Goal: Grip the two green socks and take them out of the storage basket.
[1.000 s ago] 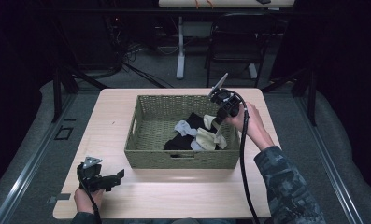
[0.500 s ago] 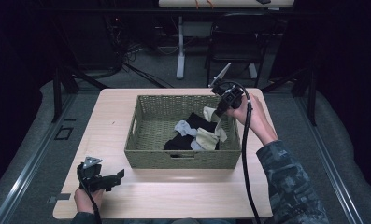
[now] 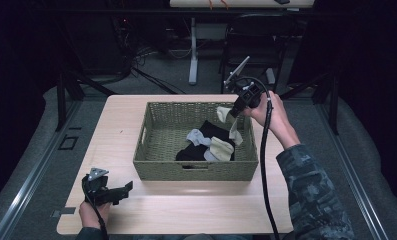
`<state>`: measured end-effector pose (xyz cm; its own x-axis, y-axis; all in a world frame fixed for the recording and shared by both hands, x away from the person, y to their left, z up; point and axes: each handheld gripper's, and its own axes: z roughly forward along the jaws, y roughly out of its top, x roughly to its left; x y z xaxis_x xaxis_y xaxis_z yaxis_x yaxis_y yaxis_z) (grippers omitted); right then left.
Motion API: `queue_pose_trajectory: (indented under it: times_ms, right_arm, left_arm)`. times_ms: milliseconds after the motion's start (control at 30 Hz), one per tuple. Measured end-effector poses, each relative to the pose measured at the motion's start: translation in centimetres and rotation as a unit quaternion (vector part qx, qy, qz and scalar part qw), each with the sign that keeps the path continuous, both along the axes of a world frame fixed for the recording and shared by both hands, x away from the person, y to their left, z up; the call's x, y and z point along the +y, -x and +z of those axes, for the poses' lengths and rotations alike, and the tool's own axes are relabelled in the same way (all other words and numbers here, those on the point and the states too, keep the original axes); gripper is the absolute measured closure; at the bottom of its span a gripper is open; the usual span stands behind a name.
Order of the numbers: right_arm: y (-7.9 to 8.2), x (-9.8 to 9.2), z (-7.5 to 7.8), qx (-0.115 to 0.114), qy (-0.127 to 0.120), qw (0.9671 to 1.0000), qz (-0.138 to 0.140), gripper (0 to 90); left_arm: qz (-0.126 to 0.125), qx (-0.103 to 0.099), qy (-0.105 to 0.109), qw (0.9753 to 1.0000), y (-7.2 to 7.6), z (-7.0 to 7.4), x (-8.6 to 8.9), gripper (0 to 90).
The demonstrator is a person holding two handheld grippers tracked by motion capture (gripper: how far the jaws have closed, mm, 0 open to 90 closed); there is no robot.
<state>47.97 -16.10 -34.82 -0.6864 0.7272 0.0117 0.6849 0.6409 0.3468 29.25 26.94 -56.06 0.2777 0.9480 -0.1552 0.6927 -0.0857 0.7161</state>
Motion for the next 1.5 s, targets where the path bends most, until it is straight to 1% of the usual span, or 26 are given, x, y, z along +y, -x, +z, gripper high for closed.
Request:
queue_pose_trajectory:
  times_ms: [100,133,233,267,300,400,500,533,633,700,833,933,967,1000,1067,1100,1133,1167,1200,1233,1267,1333,1400,1433,1467,1500]
  right_arm:
    - [0.0,0.0,0.4,0.0,0.0,1.0,0.0,88.5]
    - [0.1,0.1,0.8,-0.003,-0.003,1.0,-0.002,88.5]
    - [0.1,0.1,1.1,-0.005,-0.006,1.0,-0.001,88.5]
    - [0.1,0.1,1.5,-0.008,-0.005,1.0,0.0,88.5]
    - [0.1,0.1,1.5,-0.008,-0.005,1.0,0.0,88.5]
    - [0.1,0.1,2.2,-0.013,-0.007,0.9999,-0.001,88.5]
    - [0.2,0.1,2.7,-0.017,-0.008,0.9998,-0.001,88.5]
    - [0.2,0.0,3.1,-0.02,-0.01,0.9998,-0.002,88.5]
    - [0.3,-0.2,3.4,-0.022,-0.012,0.9997,-0.002,88.5]
    - [0.4,-0.5,4.0,-0.026,-0.012,0.9996,-0.003,88.5]
    - [0.6,-0.9,4.4,-0.03,-0.017,0.9994,-0.007,88.5]
    - [0.9,-1.6,4.8,-0.035,-0.019,0.9991,-0.013,88.5]
    - [1.0,-2.3,5.1,-0.036,-0.021,0.999,-0.015,88.5]
    - [1.1,-2.6,5.2,-0.038,-0.024,0.9988,-0.018,88.5]
    - [1.2,-3.4,5.6,-0.04,-0.022,0.9988,-0.021,88.5]
    - [1.2,-3.4,5.6,-0.04,-0.022,0.9988,-0.021,88.5]
    - [1.4,-4.2,5.8,-0.044,-0.025,0.9983,-0.028,88.5]
    - [1.4,-4.2,5.8,-0.044,-0.025,0.9983,-0.028,88.5]
    - [1.6,-5.0,6.0,-0.046,-0.026,0.998,-0.035,88.5]
    - [1.6,-5.0,6.0,-0.046,-0.026,0.998,-0.035,88.5]
    - [1.8,-5.8,6.1,-0.047,-0.026,0.9976,-0.043,88.5]
    - [2.0,-6.7,6.3,-0.05,-0.029,0.9971,-0.049,88.5]
    - [2.1,-7.5,6.4,-0.052,-0.031,0.9966,-0.057,88.5]
    - [2.1,-7.5,6.4,-0.052,-0.031,0.9966,-0.057,88.5]
    - [2.3,-8.3,6.5,-0.054,-0.035,0.9959,-0.064,88.5]
    - [2.3,-8.3,6.5,-0.054,-0.035,0.9959,-0.064,88.5]
  left_arm:
    - [0.0,-0.001,0.0,1.0,0.0,0.0,0.0,0.0]
    - [-0.002,0.004,-0.001,1.0,0.0,0.1,0.0,0.0]
    - [-0.002,0.004,-0.001,1.0,0.0,0.1,0.0,0.0]
    - [-0.002,0.004,-0.001,1.0,0.0,0.0,0.0,0.0]
    - [-0.002,0.004,-0.001,1.0,0.0,0.0,0.0,0.0]
    - [-0.003,0.005,-0.001,1.0,0.0,0.0,0.0,0.0]
    - [-0.001,0.001,0.0,1.0,0.0,0.0,-0.1,0.0]
    - [-0.001,0.001,0.0,1.0,0.0,0.0,0.0,0.0]
    - [-0.001,0.001,0.0,1.0,0.0,0.0,0.0,0.0]
    - [-0.002,0.002,0.0,1.0,0.0,0.0,0.0,0.0]
    - [-0.003,0.004,0.0,1.0,0.0,0.0,-0.1,0.0]
    - [-0.004,0.003,0.001,1.0,0.0,0.0,-0.1,0.0]
    - [-0.003,0.003,0.0,1.0,0.0,0.0,-0.1,0.0]
    - [-0.004,0.005,-0.001,1.0,0.0,0.0,-0.1,0.0]
    - [-0.004,0.005,-0.001,1.0,0.0,0.0,-0.1,0.0]
    - [-0.004,0.005,-0.001,1.0,0.0,0.0,-0.1,0.0]
    - [-0.003,0.002,0.0,1.0,0.0,0.0,-0.1,0.0]
    - [-0.003,0.002,0.0,1.0,0.0,0.0,-0.1,0.0]
    - [-0.004,0.004,0.0,1.0,0.0,0.0,-0.1,0.0]
    - [-0.004,0.004,0.0,1.0,0.0,0.0,-0.1,0.0]
    - [-0.004,0.003,0.001,1.0,0.0,0.0,-0.1,0.0]
    - [-0.003,0.001,0.0,1.0,0.0,0.0,-0.2,0.0]
    - [-0.003,0.002,0.001,1.0,0.0,0.0,-0.2,0.0]
    - [-0.003,0.002,0.001,1.0,0.0,0.0,-0.2,0.0]
    - [-0.002,0.002,0.0,1.0,0.0,0.0,-0.2,0.0]
    - [-0.002,0.002,0.0,1.0,0.0,0.0,-0.2,0.0]
